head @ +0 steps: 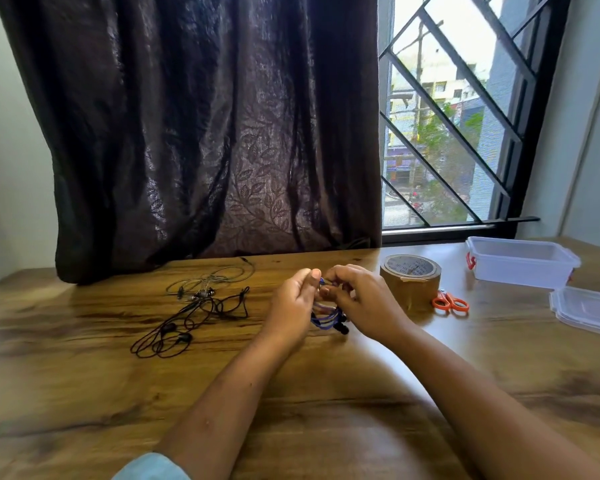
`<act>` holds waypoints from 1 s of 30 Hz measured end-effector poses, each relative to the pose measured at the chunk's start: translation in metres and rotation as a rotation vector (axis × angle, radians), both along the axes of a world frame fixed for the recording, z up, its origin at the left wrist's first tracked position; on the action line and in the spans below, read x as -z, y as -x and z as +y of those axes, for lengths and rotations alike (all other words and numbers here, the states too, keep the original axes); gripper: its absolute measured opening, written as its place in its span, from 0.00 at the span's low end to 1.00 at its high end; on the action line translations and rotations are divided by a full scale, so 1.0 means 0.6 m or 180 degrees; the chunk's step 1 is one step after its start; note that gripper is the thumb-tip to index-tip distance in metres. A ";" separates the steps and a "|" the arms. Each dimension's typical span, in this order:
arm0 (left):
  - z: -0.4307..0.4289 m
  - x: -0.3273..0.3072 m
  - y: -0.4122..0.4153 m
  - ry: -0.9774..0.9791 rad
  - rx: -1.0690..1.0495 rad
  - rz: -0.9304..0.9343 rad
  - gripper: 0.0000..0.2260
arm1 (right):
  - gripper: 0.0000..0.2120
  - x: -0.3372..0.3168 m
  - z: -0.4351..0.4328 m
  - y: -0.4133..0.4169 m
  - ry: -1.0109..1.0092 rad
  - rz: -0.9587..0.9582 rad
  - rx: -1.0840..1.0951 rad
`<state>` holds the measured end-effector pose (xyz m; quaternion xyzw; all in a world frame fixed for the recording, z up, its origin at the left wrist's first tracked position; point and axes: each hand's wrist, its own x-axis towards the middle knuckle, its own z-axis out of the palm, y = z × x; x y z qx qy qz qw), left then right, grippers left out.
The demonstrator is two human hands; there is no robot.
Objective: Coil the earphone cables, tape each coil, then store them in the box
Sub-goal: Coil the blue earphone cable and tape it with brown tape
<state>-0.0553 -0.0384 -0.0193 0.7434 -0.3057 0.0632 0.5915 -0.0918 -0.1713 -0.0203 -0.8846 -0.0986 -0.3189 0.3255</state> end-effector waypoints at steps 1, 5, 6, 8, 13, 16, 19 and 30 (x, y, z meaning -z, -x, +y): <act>0.001 0.000 -0.002 -0.0020 0.0006 -0.0038 0.11 | 0.08 0.000 0.000 -0.002 -0.0149 0.0105 -0.0048; 0.005 0.000 -0.007 -0.0087 0.0071 -0.0044 0.11 | 0.11 0.007 0.006 -0.009 -0.1091 0.0751 -0.0548; 0.006 0.000 -0.008 -0.0073 0.0064 -0.0038 0.11 | 0.10 0.009 0.008 -0.009 -0.1185 0.0873 -0.0632; 0.009 0.001 -0.010 -0.0075 0.0064 -0.0034 0.12 | 0.08 0.012 0.010 -0.008 -0.1180 0.0977 -0.0701; 0.011 0.006 -0.013 -0.0286 0.0083 -0.0113 0.12 | 0.07 0.011 0.009 -0.004 -0.0591 0.0758 -0.0308; 0.008 0.008 -0.017 -0.0368 0.0056 -0.0251 0.11 | 0.11 0.012 0.009 -0.005 -0.0099 0.0447 -0.0008; 0.006 0.006 -0.016 -0.0389 0.0054 -0.0294 0.10 | 0.15 0.014 0.007 -0.008 0.0137 0.0266 0.0160; 0.005 0.011 -0.016 -0.0253 0.0188 0.0045 0.12 | 0.17 0.010 0.005 0.006 0.0476 -0.0182 0.0323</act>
